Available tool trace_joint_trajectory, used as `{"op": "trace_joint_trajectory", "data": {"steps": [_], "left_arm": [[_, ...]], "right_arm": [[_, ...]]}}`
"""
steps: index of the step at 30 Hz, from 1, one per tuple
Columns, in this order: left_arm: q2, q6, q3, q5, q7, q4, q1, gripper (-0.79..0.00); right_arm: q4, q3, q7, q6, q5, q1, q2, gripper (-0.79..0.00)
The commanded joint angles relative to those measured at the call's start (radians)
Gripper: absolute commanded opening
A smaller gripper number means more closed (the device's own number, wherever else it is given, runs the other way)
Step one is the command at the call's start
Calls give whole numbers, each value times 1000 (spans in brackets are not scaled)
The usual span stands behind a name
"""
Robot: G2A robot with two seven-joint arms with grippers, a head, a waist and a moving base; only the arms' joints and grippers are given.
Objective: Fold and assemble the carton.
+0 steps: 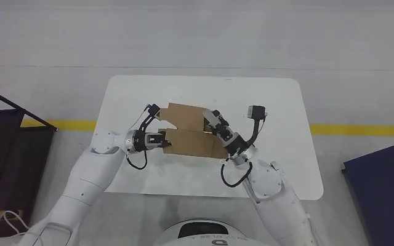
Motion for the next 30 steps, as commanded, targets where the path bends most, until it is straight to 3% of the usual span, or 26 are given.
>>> {"op": "trace_joint_trajectory", "data": {"steps": [1, 6, 19, 24, 30], "left_arm": [[1, -4, 0, -3, 4, 2, -1, -785], [5, -12, 0, -5, 12, -3, 2, -785], [26, -14, 4, 55, 14, -71, 28, -785], [42, -45, 4, 128, 45, -84, 32, -785], [66, -85, -2, 200, 85, -91, 15, -785]], "right_arm": [[7, 8, 32, 11, 7, 6, 4, 0], [8, 13, 81, 9, 113, 9, 8, 0], [112, 33, 346, 52, 640, 40, 17, -15], [128, 48, 378, 111, 646, 51, 25, -139], [103, 31, 434, 133, 577, 57, 35, -145]]}}
